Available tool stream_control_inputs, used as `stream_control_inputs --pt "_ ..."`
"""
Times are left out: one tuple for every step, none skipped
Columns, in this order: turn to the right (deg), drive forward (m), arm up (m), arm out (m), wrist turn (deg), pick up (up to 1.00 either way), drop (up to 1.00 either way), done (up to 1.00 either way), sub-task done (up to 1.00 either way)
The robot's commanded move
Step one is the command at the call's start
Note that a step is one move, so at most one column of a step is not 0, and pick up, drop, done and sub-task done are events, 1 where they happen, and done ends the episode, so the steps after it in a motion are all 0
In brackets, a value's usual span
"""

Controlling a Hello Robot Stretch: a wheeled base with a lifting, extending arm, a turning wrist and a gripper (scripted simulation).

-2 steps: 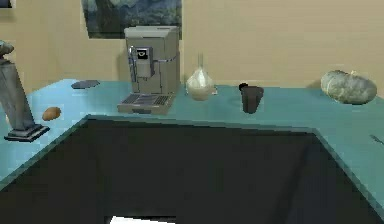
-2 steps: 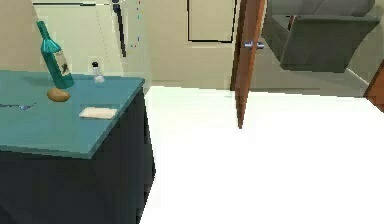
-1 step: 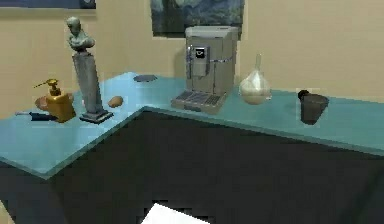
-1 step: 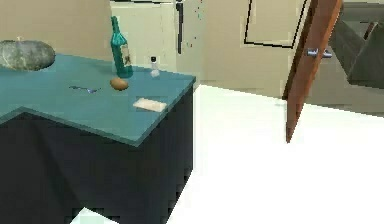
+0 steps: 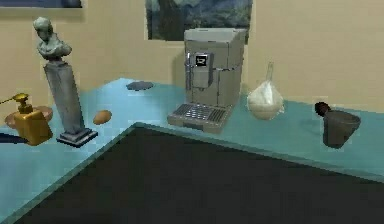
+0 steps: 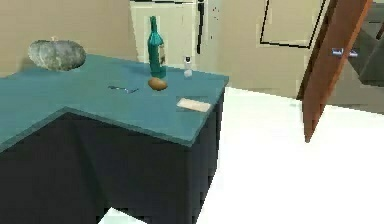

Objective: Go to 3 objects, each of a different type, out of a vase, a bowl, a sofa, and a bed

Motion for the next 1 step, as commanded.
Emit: stream_control_inputs --pt "18.0 0.00 0.00 0.00 0.0 0.00 0.00 0.00 0.00"
